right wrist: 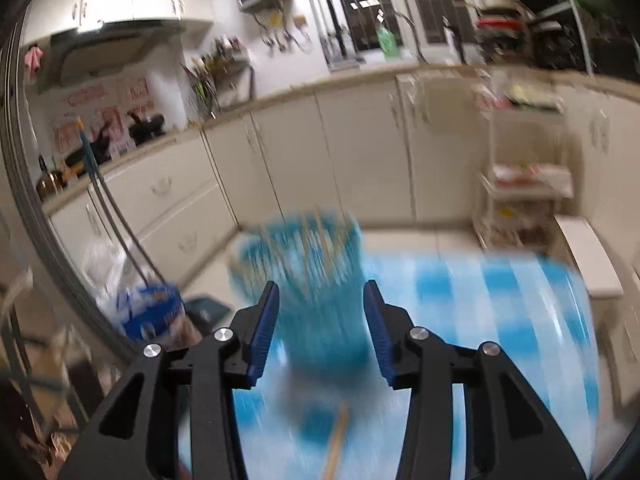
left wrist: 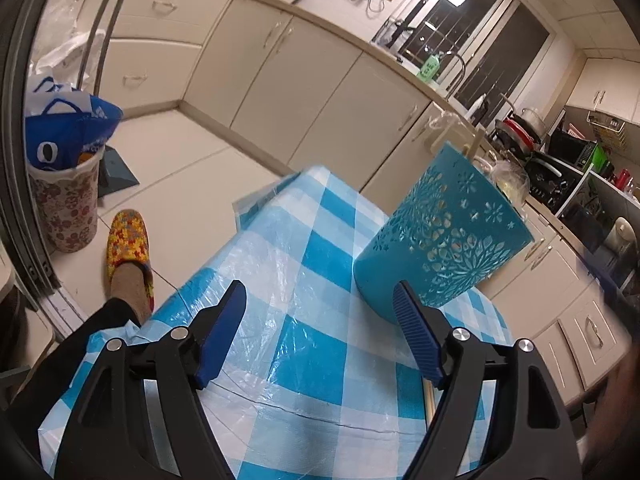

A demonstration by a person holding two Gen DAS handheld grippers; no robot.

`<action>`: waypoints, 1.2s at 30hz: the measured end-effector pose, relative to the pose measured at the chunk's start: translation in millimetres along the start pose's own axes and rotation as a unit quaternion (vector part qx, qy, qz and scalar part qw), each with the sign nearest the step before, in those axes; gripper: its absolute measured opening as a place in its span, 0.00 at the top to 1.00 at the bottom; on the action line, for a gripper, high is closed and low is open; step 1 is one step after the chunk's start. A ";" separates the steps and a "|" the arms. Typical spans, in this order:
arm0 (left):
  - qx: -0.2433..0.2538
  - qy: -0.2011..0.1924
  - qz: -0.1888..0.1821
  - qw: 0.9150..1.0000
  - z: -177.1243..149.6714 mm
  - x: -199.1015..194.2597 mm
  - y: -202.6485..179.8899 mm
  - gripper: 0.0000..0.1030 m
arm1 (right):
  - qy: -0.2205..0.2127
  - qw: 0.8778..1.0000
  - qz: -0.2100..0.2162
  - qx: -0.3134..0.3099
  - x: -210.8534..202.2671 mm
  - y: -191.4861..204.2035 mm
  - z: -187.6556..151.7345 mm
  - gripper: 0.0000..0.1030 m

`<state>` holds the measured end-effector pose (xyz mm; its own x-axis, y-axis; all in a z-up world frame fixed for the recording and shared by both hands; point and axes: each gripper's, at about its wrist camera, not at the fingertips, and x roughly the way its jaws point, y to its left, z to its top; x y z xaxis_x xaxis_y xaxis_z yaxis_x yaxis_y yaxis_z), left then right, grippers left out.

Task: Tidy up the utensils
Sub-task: 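Lift the chopstick with the right tool and drop it into the basket, then return the right tool to the table and grasp another chopstick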

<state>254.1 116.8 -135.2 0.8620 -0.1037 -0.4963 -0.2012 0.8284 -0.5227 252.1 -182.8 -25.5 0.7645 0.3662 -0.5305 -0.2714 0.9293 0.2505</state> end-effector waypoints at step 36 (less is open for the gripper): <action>0.132 0.015 0.084 0.988 -23.1 -55.9 -38.7 0.21 | 0.147 0.986 -0.067 -0.033 51.5 1.7 -121.6 0.64</action>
<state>203.1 77.8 -103.2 0.8114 0.0344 -0.5835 -0.2089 0.9494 -0.2345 219.9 -156.7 -150.9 0.5965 0.2287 -0.7693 -0.2242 0.9679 0.1139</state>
